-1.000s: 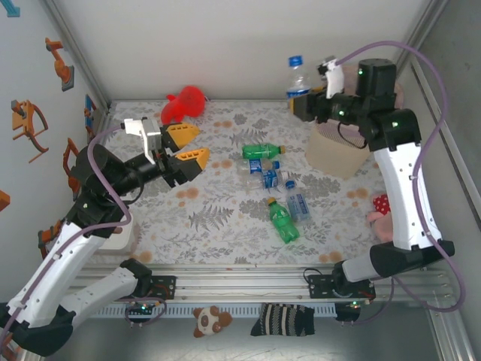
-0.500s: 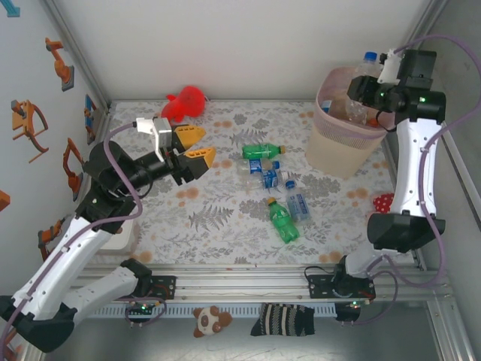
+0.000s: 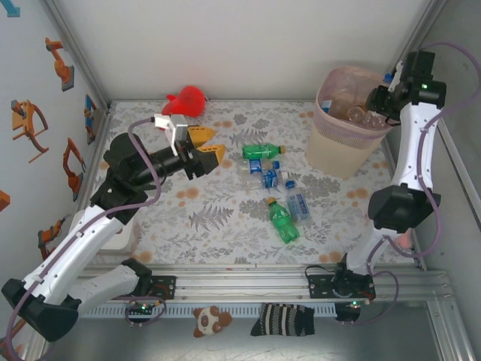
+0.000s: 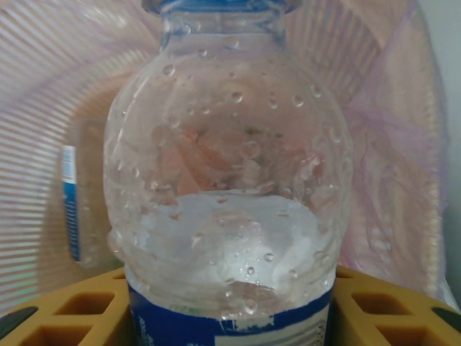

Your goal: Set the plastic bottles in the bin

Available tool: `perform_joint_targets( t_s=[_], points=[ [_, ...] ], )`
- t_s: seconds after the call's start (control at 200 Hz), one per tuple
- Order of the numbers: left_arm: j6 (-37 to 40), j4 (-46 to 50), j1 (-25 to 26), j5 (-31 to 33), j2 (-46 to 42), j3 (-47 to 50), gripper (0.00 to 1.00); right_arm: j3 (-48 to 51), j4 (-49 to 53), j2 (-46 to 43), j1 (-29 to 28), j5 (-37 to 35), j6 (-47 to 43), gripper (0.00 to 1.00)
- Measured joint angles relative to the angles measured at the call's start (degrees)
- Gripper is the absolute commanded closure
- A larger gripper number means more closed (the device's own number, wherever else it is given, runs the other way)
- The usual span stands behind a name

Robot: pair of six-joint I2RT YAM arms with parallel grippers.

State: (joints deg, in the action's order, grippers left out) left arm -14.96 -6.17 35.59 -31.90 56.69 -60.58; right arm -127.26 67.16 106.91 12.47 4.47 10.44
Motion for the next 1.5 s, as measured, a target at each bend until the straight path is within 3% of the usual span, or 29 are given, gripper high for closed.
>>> perform_joint_targets(
  t_s=[0.34,0.576,0.716,1.152,1.502],
  points=[
    [-1.6,-1.0,0.0,0.0,1.9,0.1,0.34,-0.8,1.6,7.3,-0.1,-1.6,-0.6,0.45],
    [-2.5,-1.7,0.0,0.0,2.5,0.3,0.34,-1.8,1.8,8.7,-0.1,-1.6,-0.6,0.26],
    [-2.8,-1.9,0.0,0.0,2.6,0.3,0.34,-2.1,3.0,9.1,-0.1,-1.6,-0.4,0.2],
    [-3.1,-1.9,0.0,1.5,2.7,0.3,0.34,-5.6,4.0,3.4,0.0,-2.0,0.3,0.21],
    [-3.8,3.7,-0.5,7.6,3.7,0.3,0.35,-5.5,4.1,-5.1,-3.5,-0.9,1.2,0.27]
  ],
)
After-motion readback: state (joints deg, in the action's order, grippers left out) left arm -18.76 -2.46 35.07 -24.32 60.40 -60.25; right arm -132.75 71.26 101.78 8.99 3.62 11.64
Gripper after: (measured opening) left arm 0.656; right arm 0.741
